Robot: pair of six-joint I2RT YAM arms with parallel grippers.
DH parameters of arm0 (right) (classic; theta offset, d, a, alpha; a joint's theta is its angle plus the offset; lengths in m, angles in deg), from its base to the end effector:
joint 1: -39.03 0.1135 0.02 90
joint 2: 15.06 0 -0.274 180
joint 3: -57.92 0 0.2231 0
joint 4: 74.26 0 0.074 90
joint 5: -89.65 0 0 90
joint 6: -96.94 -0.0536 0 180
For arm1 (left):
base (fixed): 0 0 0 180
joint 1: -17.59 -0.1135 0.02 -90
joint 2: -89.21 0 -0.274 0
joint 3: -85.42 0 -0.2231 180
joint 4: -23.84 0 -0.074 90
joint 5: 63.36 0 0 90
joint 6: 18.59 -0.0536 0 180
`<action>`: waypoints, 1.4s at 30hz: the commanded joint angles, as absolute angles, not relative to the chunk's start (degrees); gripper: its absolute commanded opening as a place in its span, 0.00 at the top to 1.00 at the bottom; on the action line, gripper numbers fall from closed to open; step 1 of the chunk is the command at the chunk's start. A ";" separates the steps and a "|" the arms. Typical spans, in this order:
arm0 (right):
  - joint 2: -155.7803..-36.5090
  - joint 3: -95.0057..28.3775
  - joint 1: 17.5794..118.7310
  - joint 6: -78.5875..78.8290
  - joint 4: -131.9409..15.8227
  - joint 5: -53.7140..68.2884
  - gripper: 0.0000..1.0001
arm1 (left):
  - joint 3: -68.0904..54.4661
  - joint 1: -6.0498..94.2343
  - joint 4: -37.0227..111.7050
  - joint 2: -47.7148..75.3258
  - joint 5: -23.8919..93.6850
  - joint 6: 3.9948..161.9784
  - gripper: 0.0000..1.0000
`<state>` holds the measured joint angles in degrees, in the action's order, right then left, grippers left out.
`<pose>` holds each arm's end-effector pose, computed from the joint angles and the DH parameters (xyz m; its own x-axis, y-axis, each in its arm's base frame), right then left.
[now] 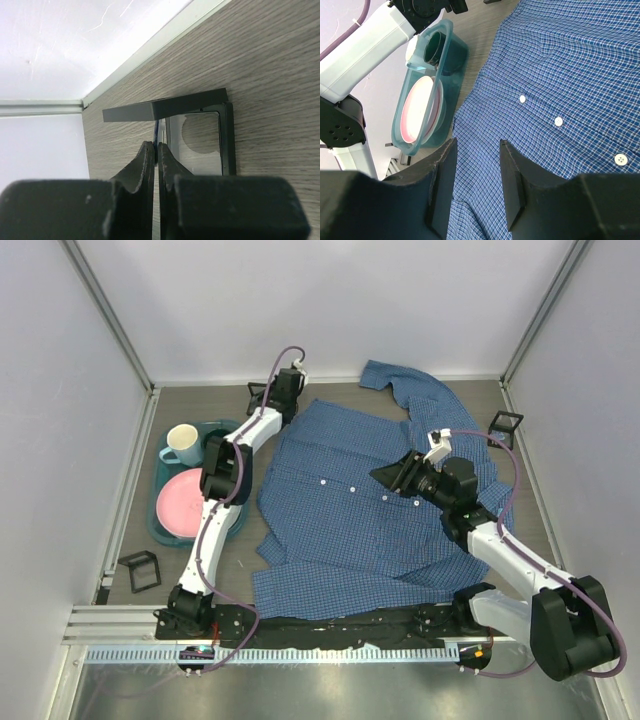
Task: Remove the brooch from the garment
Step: Place the brooch in the brooch box.
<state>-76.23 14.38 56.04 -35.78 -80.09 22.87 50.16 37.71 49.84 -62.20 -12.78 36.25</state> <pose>0.2053 0.0849 0.2608 -0.5764 0.4756 -0.6645 -0.3360 0.6033 0.7233 0.5557 -0.1673 0.1564 -0.5504 0.6754 -0.4908 0.0988 0.6364 0.7650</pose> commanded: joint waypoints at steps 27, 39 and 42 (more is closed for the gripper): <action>-76.33 14.46 55.82 -38.24 -84.67 24.96 0.55 | 47.93 38.86 52.53 -54.77 -10.20 40.55 0.45; -70.09 13.23 55.82 -36.49 -76.60 24.17 0.55 | 47.85 41.85 72.47 -46.59 -6.34 51.26 0.05; -68.24 9.72 55.82 -30.36 -65.11 17.27 0.55 | 41.19 44.30 74.87 -39.31 2.79 59.79 0.07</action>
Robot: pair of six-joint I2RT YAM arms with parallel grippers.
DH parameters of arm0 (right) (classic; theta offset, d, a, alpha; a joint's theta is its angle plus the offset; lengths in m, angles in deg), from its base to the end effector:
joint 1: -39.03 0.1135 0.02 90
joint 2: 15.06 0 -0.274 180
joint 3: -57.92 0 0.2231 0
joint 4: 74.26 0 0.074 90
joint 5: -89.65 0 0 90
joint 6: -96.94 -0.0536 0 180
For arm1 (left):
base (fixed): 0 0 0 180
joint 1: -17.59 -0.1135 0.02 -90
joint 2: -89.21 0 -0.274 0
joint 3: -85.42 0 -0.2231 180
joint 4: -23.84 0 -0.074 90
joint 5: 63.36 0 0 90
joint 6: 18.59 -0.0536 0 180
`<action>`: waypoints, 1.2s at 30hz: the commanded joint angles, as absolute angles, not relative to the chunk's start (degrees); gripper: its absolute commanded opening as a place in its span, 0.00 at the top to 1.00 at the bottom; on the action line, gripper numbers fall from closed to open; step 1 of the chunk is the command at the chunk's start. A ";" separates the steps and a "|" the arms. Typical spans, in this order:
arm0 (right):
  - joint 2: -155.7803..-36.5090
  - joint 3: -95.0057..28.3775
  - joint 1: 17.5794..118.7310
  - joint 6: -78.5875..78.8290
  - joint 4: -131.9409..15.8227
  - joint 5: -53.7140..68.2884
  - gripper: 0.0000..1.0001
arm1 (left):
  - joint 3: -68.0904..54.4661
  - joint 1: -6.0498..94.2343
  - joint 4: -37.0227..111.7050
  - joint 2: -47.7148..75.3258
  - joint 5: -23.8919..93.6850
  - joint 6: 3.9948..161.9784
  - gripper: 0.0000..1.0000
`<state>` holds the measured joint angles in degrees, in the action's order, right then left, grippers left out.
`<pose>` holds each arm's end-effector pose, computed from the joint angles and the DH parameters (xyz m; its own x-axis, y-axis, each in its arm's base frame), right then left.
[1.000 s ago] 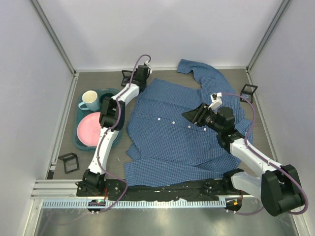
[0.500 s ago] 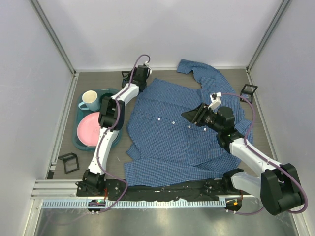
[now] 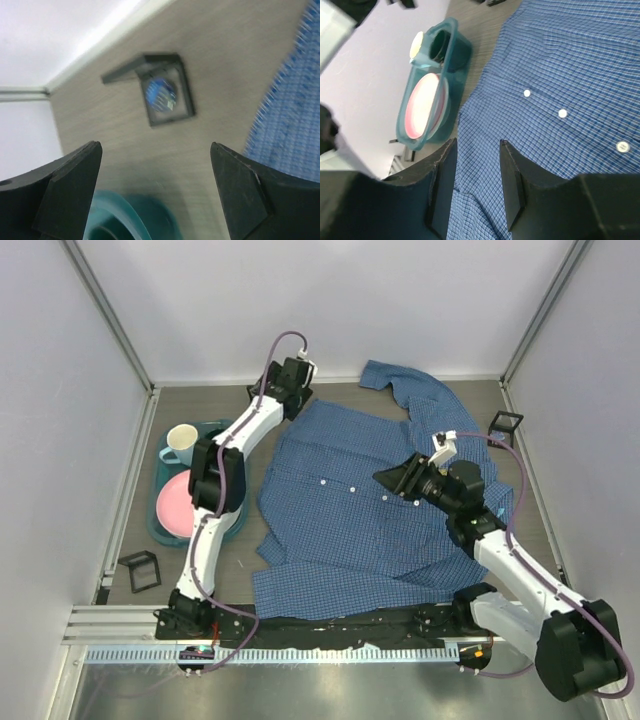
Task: Remove the brooch from the garment
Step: Place the brooch in the brooch box, then adjust the clothes at the center of the board.
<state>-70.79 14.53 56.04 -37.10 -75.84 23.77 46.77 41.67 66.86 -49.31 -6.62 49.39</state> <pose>0.1891 0.0807 0.2693 -0.5808 0.4858 -0.6532 -0.3438 0.5809 0.7378 0.5040 -0.1930 0.2293 -0.5617 0.5944 -0.5755 0.1826 0.7675 0.6145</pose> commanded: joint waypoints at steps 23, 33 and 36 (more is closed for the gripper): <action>-99.69 -7.51 33.58 -29.10 -46.78 -12.22 0.74 | 43.78 63.47 31.11 -53.24 52.65 115.78 0.54; -99.88 -4.18 33.58 -28.40 -55.22 -12.84 0.75 | 58.74 61.10 20.46 -72.50 48.09 135.48 0.61; -100.32 -2.77 33.58 -28.48 -58.29 -12.49 0.75 | 57.43 60.13 19.77 -72.95 46.15 136.44 0.61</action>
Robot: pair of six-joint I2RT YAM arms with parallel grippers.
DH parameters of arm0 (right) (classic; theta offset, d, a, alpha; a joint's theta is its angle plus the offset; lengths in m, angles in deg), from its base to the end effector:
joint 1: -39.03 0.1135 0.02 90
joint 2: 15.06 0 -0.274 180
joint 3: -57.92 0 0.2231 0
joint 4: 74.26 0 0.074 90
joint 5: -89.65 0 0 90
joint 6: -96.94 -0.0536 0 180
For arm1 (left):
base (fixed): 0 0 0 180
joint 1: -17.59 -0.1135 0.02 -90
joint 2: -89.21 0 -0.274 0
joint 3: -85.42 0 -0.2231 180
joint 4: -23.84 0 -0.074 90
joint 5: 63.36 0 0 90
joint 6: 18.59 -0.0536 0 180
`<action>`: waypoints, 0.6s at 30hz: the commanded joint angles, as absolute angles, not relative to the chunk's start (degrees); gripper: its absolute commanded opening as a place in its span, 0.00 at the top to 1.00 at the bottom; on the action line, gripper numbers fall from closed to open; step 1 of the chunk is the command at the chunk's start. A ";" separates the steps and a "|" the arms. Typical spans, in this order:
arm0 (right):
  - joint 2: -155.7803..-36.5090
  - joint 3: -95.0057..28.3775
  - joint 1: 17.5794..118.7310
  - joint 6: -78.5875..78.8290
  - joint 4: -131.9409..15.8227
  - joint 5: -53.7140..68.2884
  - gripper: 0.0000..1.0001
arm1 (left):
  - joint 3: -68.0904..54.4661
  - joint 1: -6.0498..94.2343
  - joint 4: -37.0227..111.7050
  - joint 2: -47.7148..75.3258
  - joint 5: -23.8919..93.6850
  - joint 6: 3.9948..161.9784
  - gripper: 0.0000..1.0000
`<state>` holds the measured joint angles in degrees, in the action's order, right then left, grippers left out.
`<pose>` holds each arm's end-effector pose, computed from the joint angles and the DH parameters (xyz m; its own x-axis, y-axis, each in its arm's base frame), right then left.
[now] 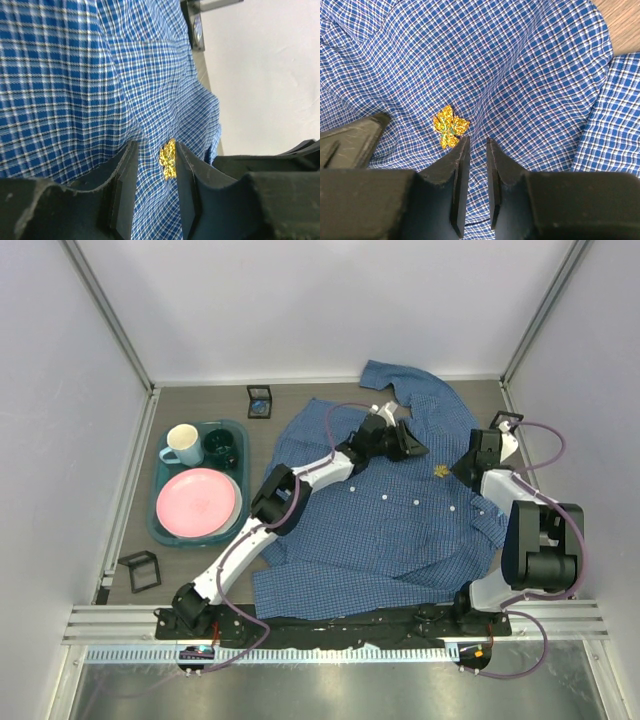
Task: Remove the brooch from the garment
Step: Adjust the clothes at the center of the board.
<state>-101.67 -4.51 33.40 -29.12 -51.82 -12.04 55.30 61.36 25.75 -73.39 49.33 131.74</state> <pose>0.2917 -0.0397 0.2037 -0.4467 0.6232 -0.6419 0.6154 0.7348 0.2852 0.4324 -0.4428 0.1151 -0.8790 -0.2681 -0.3943 0.2909 0.3538 -0.8889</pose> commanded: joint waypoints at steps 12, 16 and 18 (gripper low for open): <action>-104.97 -2.15 33.32 -31.56 -57.08 -13.80 0.74 | 60.23 57.15 19.67 -75.84 48.25 135.57 0.60; -105.77 -0.84 32.44 -33.67 -55.58 -13.27 0.74 | 61.12 56.62 19.58 -77.95 49.57 136.18 0.58; -105.94 -0.13 32.17 -33.85 -55.58 -13.45 0.73 | 60.94 56.09 19.58 -78.48 49.93 136.97 0.57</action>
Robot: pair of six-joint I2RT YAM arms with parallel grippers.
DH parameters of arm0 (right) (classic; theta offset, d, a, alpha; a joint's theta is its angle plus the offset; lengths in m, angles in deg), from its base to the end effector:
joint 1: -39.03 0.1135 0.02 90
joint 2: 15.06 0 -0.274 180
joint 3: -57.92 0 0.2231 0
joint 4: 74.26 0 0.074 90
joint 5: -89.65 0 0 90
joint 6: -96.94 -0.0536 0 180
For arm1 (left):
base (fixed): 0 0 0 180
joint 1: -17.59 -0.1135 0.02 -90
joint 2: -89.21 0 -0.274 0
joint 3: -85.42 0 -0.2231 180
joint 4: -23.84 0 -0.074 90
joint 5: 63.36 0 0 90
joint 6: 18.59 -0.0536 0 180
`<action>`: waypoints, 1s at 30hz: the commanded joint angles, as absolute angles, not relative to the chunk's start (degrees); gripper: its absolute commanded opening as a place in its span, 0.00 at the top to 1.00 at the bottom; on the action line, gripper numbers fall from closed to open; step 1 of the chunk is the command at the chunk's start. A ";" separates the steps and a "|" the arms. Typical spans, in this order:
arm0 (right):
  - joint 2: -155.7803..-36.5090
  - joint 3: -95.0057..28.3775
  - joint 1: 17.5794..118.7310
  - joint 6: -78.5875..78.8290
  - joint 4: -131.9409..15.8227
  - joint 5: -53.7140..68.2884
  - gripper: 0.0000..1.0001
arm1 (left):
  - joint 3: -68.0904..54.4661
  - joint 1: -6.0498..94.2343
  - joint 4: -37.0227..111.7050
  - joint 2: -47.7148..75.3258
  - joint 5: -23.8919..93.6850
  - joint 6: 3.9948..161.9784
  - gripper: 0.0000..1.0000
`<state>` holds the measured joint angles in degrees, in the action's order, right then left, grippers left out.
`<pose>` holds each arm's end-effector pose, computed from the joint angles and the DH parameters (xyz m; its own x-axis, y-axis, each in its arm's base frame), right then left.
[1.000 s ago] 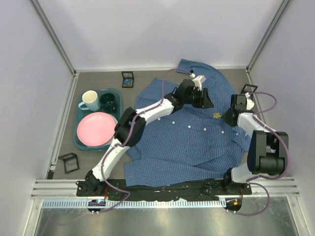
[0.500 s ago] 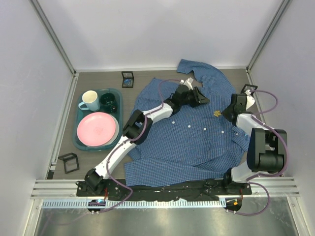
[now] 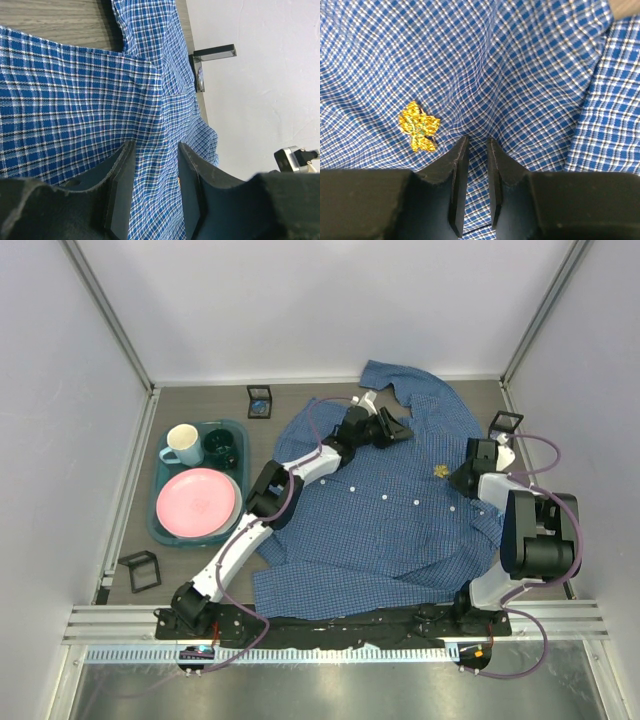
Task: Remove the brooch from the garment
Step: Adjust the clothes at the center of the board.
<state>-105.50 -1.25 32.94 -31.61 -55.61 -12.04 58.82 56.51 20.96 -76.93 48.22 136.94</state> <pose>0.2914 -0.0420 0.1749 -0.4494 0.6617 -0.6002 0.6568 0.7001 0.2800 0.4744 -0.4084 0.1087 -0.8435 -0.4067 -0.3508 0.2375 0.3033 -0.9228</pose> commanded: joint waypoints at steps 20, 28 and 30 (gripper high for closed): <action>-106.55 -5.40 31.47 -25.23 -61.91 -0.01 0.56 | 66.29 52.22 23.26 -79.02 52.11 137.69 0.45; -107.17 -6.37 31.56 -28.03 -65.95 1.23 0.52 | 56.82 56.96 30.91 -61.71 59.59 121.19 0.24; -108.14 -7.86 31.47 -29.79 -66.12 0.97 0.53 | 54.97 59.16 32.41 -58.80 59.86 117.05 0.30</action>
